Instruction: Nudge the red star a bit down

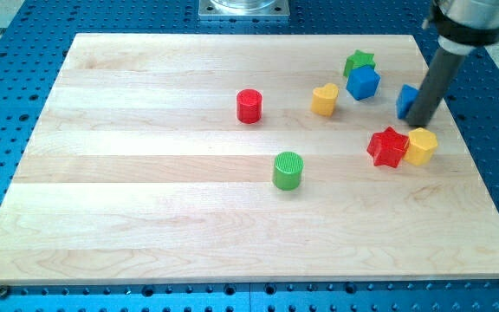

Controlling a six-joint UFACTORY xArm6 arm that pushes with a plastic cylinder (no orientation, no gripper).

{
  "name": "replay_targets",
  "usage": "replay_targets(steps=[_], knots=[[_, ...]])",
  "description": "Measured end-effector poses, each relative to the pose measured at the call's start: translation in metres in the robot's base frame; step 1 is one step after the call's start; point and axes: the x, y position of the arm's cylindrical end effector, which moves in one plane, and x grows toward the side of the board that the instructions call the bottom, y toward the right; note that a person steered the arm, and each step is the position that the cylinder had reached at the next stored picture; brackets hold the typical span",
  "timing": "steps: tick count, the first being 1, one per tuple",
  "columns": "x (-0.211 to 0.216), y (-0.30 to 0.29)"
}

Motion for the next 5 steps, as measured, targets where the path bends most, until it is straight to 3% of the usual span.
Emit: replay_targets(steps=[1, 2, 5], knots=[[-0.013, -0.024], [0.021, -0.076], [0.031, -0.067]])
